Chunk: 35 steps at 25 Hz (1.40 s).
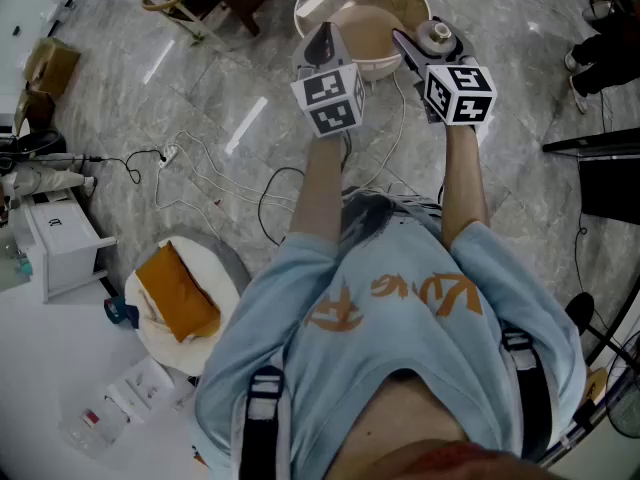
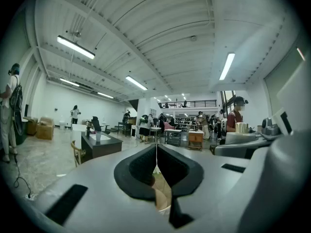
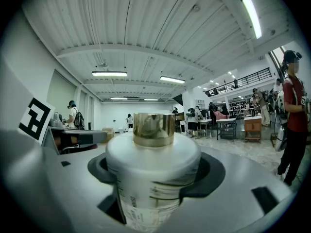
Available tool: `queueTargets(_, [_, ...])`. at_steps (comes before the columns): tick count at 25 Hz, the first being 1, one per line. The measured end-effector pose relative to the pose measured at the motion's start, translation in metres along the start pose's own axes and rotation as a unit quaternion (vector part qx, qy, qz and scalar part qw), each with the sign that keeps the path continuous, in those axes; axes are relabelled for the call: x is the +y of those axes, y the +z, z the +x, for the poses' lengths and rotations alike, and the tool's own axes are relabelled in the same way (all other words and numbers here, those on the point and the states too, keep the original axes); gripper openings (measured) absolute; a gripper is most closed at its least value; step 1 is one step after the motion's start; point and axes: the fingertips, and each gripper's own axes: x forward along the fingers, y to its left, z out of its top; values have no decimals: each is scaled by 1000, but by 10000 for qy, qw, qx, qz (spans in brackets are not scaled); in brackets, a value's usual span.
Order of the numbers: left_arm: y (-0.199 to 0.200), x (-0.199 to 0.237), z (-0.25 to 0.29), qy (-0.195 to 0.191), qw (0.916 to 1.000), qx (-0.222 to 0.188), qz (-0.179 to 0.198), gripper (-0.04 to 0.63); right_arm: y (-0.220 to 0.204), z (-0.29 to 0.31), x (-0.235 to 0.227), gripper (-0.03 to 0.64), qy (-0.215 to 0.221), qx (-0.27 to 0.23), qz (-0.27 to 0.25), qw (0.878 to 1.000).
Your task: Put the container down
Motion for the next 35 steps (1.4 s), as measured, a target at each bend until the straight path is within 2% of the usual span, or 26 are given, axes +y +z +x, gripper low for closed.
queueTargets(7, [-1, -11, 4, -114, 9996, 17, 250, 31, -1, 1, -5, 357, 9, -6, 91, 10000])
queueTargets(24, [14, 40, 5, 283, 9995, -95, 71, 31, 23, 27, -1, 357, 93, -101, 113, 9998])
queueTargets(28, [11, 54, 28, 278, 9995, -129, 26, 31, 22, 50, -11, 357, 26, -119, 72, 9999])
queueTargets(32, [6, 74, 62, 318, 9991, -192, -204, 31, 19, 80, -21, 357, -24, -81, -118, 9999])
queueTargets(35, [9, 73, 98, 201, 9990, -216, -326, 31, 25, 100, -45, 357, -203, -41, -205, 9996])
